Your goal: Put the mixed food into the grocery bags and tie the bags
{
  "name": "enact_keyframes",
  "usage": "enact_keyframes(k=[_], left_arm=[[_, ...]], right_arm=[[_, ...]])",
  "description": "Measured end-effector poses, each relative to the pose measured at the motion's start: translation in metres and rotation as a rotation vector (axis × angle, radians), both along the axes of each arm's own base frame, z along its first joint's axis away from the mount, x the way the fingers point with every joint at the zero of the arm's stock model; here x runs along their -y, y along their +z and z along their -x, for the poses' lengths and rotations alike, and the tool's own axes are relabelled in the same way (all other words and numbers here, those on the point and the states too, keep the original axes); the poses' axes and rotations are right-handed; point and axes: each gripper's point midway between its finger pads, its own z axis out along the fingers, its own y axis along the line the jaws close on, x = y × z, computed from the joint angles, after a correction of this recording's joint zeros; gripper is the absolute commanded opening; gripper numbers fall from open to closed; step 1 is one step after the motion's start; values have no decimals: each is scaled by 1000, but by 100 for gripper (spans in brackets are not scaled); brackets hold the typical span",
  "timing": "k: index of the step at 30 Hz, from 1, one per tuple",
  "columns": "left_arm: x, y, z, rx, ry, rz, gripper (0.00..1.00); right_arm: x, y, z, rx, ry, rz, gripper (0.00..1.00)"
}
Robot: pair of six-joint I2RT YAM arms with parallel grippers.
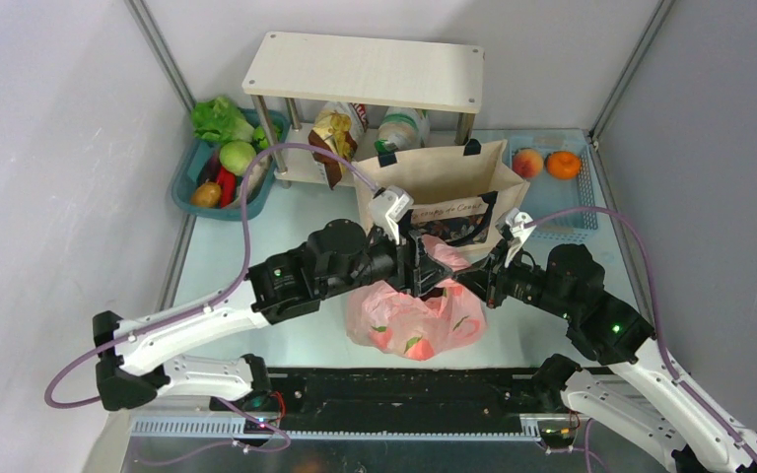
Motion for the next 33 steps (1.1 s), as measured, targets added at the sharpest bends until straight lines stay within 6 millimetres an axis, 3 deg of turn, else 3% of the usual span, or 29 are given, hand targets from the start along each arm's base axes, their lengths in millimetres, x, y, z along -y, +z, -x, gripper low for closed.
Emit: enact_keyframes(k=[4, 6, 23, 33], left_arm=[[1, -3, 2, -6, -10, -8, 12], [0, -2, 2, -6, -7, -5, 2], [-10, -10, -2, 8, 29, -24, 0], [-17, -26, 17, -44, 39, -13, 0]], right_arm=[[0, 0, 0, 0, 0, -1, 3], [0, 0, 0, 0, -1, -1, 8], [10, -2, -6, 5, -68, 16, 10], [13, -6, -3, -6, -71, 27, 6]])
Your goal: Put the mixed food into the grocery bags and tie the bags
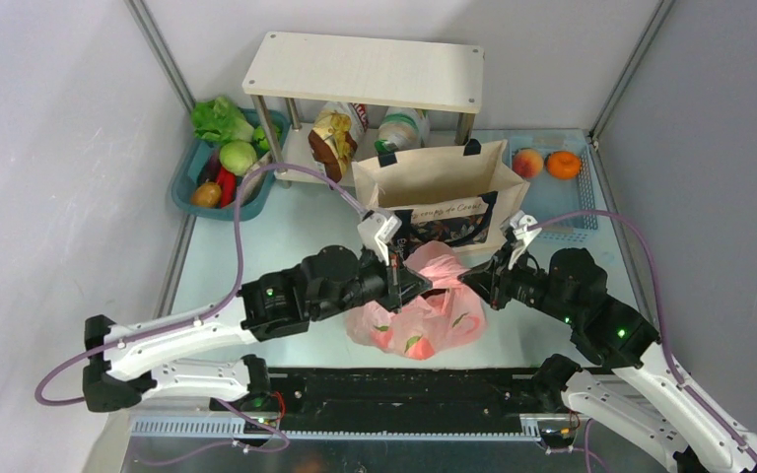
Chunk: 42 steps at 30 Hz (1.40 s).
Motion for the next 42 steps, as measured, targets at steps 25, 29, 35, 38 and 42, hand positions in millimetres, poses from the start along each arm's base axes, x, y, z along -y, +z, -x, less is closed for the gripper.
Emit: enact_keyframes(k=[25, 29, 35, 38, 42], left_arm=[[20, -38, 33, 2, 38, 26, 12], [8, -28, 30, 38, 62, 28, 27], [-5, 3, 19, 79, 88, 45, 54], [-10, 14, 10, 76, 103, 56, 56], [-14, 18, 2, 69, 106, 54, 52]], right_arm=[[5, 0, 4, -8, -11, -3, 0], [4, 1, 3, -3, -12, -7, 0], [2, 0, 1, -6, -11, -3, 0], [1, -1, 1, -8, -4, 2, 0], [0, -2, 2, -13, 4, 3, 0]])
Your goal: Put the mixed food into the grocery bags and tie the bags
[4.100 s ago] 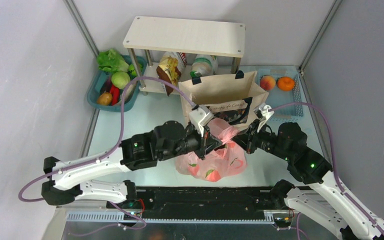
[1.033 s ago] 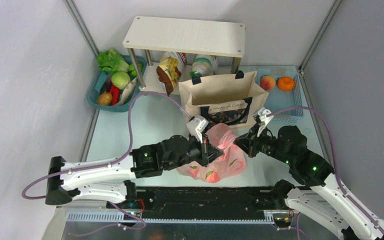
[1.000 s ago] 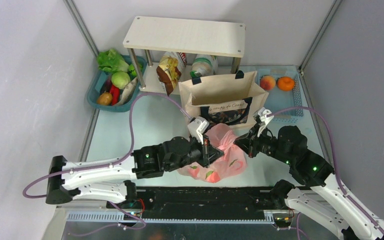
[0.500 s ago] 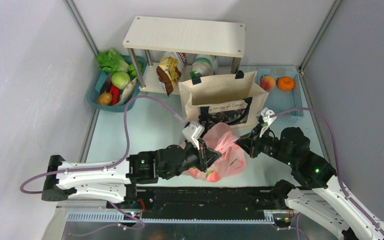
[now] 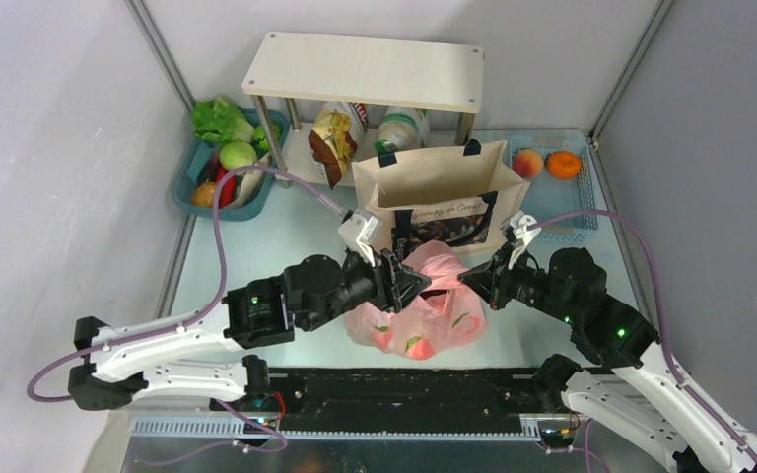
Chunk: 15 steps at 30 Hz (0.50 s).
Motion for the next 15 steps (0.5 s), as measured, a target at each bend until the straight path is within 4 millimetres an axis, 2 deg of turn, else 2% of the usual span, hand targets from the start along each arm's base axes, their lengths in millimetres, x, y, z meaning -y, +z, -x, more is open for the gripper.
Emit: enact_keyframes(k=[1, 3, 8, 14, 15], left_arm=[[-1, 0, -1, -1, -2, -3, 51], [-2, 2, -1, -1, -11, -12, 43], [0, 5, -3, 1, -24, -15, 37], [7, -10, -4, -14, -42, -63, 28], [8, -13, -4, -16, -44, -71, 22]], right_arm=[[0, 0, 0, -1, 2, 0, 0], [-1, 0, 0, -2, 4, 1, 0], [-1, -1, 0, -2, 5, 1, 0], [-1, 0, 0, -2, 4, 1, 0], [-1, 0, 0, -2, 4, 1, 0]])
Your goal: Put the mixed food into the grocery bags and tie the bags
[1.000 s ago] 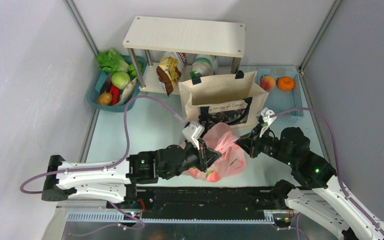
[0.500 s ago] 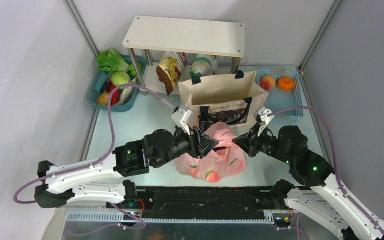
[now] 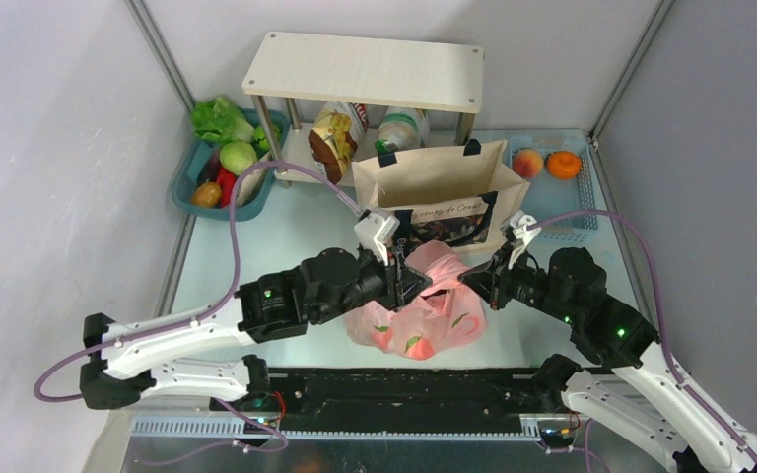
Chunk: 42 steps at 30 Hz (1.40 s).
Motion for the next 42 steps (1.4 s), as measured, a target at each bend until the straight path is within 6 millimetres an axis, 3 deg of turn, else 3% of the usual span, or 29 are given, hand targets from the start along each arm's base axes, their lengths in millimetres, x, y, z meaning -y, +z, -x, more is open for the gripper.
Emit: enact_keyframes(k=[4, 11, 17, 23, 26, 31, 35, 42], left_arm=[[6, -12, 2, -12, -24, -34, 1], [8, -16, 9, -22, -62, -48, 0], [17, -19, 28, -45, -117, -48, 0], [31, -41, 34, -91, -129, -84, 0], [37, -56, 34, -117, -121, -94, 0], [47, -78, 29, -147, -76, -33, 0], [45, -97, 12, -147, 32, 47, 0], [40, -96, -21, -82, 200, 117, 0]], right_arm=[[0, 0, 0, 1, 0, 0, 3], [3, 5, 1, 17, -12, -12, 4], [5, 6, 0, 22, -25, -13, 5], [5, 6, 0, 22, -24, -14, 6], [5, 5, 0, 20, -24, -13, 0], [4, 4, 3, 9, -13, -15, 0], [1, 3, 8, -7, 9, -17, 0], [-4, 5, 8, 6, 15, -22, 0]])
